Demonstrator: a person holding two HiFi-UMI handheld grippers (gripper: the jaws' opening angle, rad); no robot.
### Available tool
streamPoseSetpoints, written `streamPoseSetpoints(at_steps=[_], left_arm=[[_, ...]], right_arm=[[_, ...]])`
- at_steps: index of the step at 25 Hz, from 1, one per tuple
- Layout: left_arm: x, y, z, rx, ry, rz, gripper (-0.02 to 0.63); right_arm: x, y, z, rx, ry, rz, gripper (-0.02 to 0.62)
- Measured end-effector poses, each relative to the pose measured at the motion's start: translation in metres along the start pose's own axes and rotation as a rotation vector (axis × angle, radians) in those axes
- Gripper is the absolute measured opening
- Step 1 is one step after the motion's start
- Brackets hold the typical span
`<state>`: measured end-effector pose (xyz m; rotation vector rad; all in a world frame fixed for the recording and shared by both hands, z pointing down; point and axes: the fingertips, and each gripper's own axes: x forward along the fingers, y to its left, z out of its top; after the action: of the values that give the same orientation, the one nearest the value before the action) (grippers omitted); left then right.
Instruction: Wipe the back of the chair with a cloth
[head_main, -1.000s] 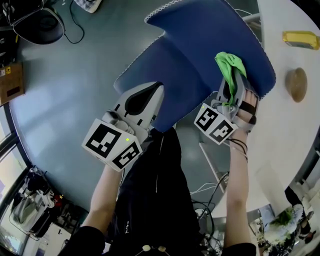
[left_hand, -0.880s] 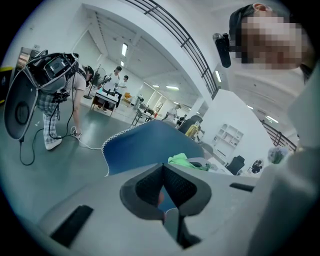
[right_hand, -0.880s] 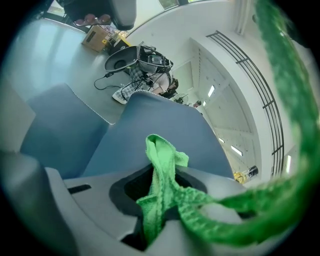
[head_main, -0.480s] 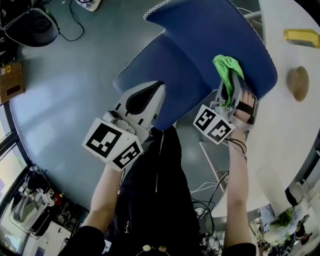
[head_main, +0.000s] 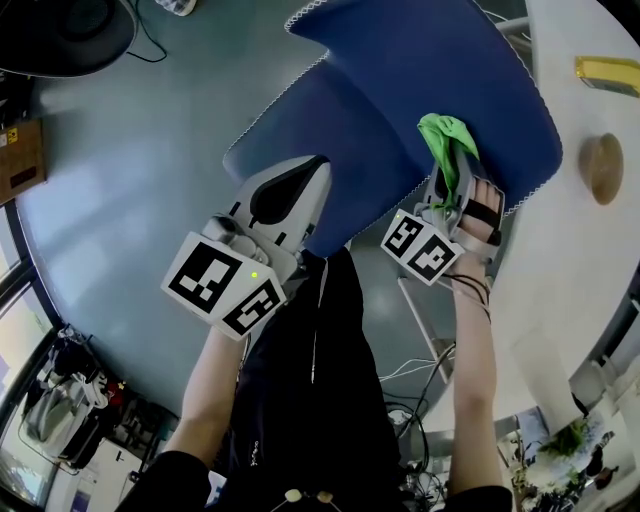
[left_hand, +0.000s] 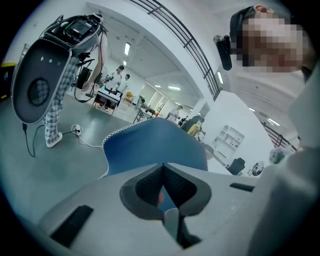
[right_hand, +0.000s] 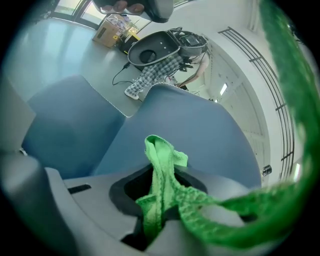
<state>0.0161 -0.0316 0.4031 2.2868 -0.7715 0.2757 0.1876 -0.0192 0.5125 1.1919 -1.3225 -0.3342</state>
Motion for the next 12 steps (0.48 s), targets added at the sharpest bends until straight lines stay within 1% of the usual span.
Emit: streamPoseSetpoints(at_steps=[7,12], left_arm=[[0.004,-0.008,-0.003,-0.002,0.001,0.006,0.002],[0.004,-0.011,-0.003,-0.001,0.005,0.014,0.002]], right_arm=[[0.002,0.011,-0.017,-0.001,0.038,0.039,0.046],[0.004,0.026,-0.026,0.001,0.066,0.095,0.046]])
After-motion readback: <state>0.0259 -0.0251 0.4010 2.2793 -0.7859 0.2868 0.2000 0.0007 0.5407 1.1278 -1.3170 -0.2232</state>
